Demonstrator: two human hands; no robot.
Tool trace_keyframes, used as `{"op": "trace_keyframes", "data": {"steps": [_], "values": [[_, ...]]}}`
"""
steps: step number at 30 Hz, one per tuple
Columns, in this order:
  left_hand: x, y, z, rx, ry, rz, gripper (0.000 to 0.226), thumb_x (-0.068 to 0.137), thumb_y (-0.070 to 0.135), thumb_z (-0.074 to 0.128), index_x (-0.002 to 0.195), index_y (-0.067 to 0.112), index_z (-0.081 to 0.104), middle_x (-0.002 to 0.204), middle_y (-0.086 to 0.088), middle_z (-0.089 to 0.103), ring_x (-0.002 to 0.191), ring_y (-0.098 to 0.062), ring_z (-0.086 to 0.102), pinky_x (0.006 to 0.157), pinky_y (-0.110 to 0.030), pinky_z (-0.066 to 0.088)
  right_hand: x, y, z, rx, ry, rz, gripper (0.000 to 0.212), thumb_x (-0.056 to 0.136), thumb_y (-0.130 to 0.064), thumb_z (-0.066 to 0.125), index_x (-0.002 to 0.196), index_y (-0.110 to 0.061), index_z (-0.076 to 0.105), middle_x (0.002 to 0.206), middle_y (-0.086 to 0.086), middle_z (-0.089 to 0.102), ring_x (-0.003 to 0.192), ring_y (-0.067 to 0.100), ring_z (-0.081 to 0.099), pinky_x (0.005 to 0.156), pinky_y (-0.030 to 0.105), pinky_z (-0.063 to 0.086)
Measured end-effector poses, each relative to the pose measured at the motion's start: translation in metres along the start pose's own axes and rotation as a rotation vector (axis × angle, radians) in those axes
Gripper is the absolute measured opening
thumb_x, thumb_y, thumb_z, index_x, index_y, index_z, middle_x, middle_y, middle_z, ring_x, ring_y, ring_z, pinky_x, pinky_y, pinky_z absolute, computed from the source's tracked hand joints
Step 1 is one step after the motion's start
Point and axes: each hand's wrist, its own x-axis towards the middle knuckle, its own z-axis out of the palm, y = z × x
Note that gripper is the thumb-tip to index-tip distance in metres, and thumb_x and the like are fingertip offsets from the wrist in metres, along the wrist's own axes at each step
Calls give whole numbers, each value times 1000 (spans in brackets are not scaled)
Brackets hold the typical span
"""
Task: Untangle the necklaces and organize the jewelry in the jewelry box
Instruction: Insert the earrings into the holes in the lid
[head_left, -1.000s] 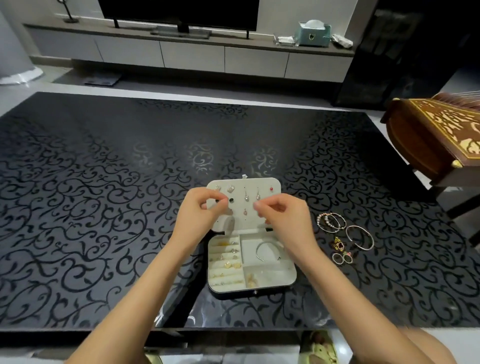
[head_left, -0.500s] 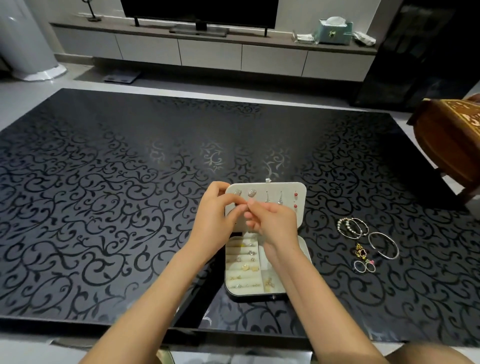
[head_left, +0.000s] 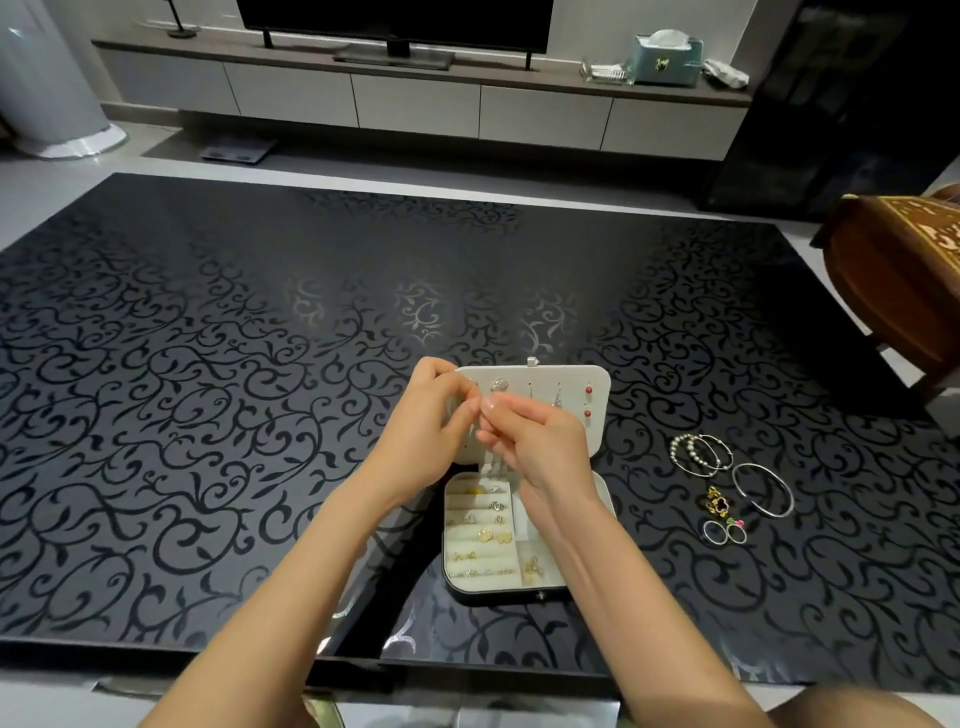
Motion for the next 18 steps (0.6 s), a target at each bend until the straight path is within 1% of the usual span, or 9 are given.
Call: {"op": "trace_keyframes", "data": {"steps": [2, 4, 6, 8, 10, 12, 15, 16, 18], "values": [[2, -1, -1, -5, -5, -29, 9, 95, 17, 53, 87, 17, 58, 95, 12, 42, 82, -5, 47, 70, -4, 36, 1, 1, 2, 14, 16, -11, 6, 83, 0, 66, 81, -4, 69, 70, 8, 63, 66, 14, 60, 66, 20, 56], [4, -1, -2, -14, -5, -59, 9, 94, 16, 54, 87, 18, 58, 97, 11, 45, 86, -8, 50, 71, -3, 35, 2, 4, 5, 13, 36, -41, 5, 82, 0, 67, 86, 1, 70, 68, 6, 63, 62, 12, 60, 63, 18, 54], [5, -2, -4, -30, -8, -76, 9, 93, 16, 55, 86, 18, 60, 98, 8, 49, 87, -8, 51, 72, -3, 35, 1, 7, 7, 3, 49, -76, 13, 82, -1, 67, 93, 5, 69, 67, 5, 63, 58, 9, 59, 61, 16, 52], [5, -2, -7, -62, -9, -81, 10, 93, 16, 55, 85, 20, 60, 97, 8, 51, 87, -5, 50, 73, -4, 35, 1, 8, 7, 10, 54, -95, 17, 82, -3, 68, 96, 6, 68, 65, 3, 63, 56, 8, 59, 61, 16, 51], [6, -3, -10, -138, 4, -112, 11, 93, 16, 55, 83, 20, 59, 95, 8, 53, 83, 1, 50, 72, -7, 37, 1, 8, 5, 55, 51, -93, 15, 82, -5, 69, 92, 6, 67, 62, 3, 60, 56, 8, 57, 61, 17, 52], [7, -4, -13, -229, 13, -157, 9, 93, 17, 55, 86, 17, 61, 91, 8, 55, 75, 4, 51, 67, -10, 38, 1, 8, -1, 115, 47, -91, 11, 82, -6, 68, 88, 4, 67, 62, 3, 59, 56, 8, 56, 62, 18, 53], [9, -4, -12, -321, 24, -181, 11, 93, 18, 57, 84, 15, 63, 79, 12, 57, 65, 7, 50, 65, -10, 37, 0, 10, -14, 105, 36, -124, 10, 84, -4, 66, 90, 4, 68, 68, 6, 64, 61, 11, 62, 65, 19, 54], [10, -4, -11, -362, 38, -193, 13, 93, 17, 57, 82, 16, 64, 78, 12, 59, 66, 5, 51, 68, -14, 40, -1, 12, -18, 53, 37, -141, 8, 84, -3, 65, 90, 3, 68, 70, 7, 66, 63, 13, 64, 65, 19, 54], [11, -7, -8, -436, 74, -235, 15, 93, 15, 56, 81, 16, 65, 83, 6, 64, 79, -9, 59, 78, -29, 49, -1, 18, -23, -121, 53, -200, 5, 84, 0, 65, 87, -2, 68, 73, 9, 69, 64, 15, 67, 64, 18, 53]]}}
